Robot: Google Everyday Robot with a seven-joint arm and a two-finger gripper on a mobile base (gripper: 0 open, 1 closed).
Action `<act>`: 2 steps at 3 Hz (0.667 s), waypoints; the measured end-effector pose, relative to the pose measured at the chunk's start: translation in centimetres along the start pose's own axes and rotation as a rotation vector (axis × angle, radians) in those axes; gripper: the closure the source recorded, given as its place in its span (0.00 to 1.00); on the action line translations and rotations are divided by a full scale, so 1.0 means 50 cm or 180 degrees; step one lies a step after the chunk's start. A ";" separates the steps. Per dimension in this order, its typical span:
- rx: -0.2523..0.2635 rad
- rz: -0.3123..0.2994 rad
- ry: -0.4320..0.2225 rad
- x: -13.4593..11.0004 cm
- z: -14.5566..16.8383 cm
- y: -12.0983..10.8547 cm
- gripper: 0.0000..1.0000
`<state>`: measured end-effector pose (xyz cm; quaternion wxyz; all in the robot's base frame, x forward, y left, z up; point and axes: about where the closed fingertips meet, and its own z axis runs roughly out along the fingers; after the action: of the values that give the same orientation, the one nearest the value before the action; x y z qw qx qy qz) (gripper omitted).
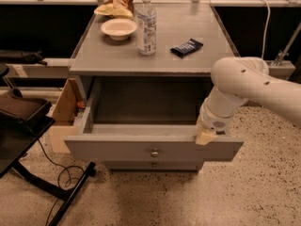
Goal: Open top drawer
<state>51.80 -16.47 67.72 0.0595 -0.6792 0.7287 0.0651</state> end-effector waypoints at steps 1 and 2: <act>0.0000 0.0000 0.0000 0.000 0.000 0.000 0.57; 0.0000 0.0000 0.0000 0.000 0.000 0.000 0.35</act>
Offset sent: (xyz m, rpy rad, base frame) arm 0.0000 0.0000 0.0000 0.0000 0.0000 0.0000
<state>51.80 -16.47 67.71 0.0595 -0.6792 0.7287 0.0652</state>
